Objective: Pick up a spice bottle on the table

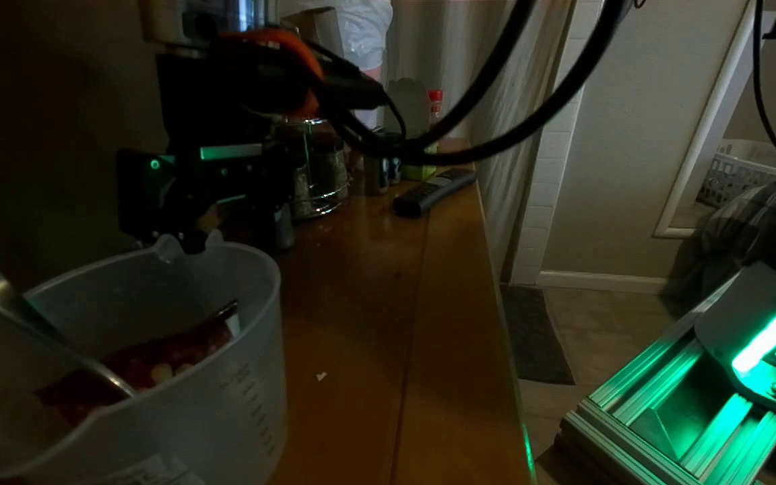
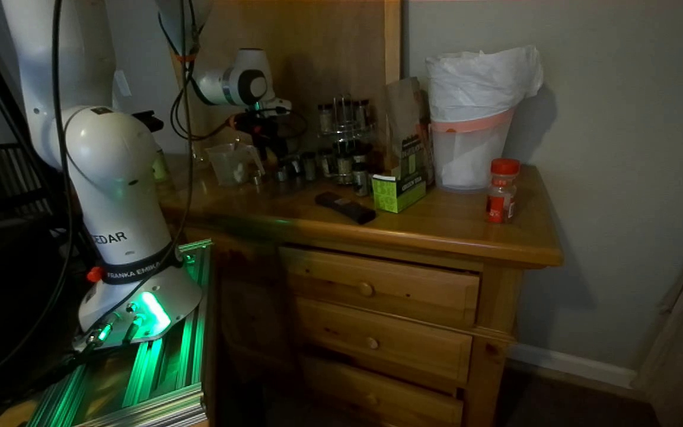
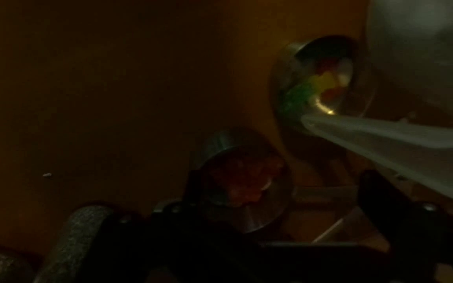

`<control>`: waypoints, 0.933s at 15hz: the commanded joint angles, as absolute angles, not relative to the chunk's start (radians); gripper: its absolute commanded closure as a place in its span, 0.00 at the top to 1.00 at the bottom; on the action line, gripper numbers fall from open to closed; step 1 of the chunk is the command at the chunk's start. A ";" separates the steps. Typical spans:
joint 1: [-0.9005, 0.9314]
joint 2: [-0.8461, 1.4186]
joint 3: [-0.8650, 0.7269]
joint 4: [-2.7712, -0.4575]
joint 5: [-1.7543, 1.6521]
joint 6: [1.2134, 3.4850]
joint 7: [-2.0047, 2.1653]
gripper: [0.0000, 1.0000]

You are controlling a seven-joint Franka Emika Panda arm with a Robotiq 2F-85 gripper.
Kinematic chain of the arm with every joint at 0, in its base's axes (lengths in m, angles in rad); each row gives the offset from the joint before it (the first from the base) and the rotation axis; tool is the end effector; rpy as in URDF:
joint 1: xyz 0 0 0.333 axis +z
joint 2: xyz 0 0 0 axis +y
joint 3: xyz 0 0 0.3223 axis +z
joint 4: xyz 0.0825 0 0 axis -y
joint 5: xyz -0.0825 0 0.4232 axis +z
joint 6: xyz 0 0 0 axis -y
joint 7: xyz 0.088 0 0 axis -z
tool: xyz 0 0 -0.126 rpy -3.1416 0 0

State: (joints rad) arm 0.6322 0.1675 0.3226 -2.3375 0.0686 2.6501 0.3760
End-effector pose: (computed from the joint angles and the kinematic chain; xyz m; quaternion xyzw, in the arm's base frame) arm 0.3219 0.4571 0.2386 -0.9636 -0.2525 -0.0322 0.0820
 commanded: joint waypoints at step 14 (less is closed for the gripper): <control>0.840 -0.700 0.342 -2.677 0.712 2.476 0.118 1.00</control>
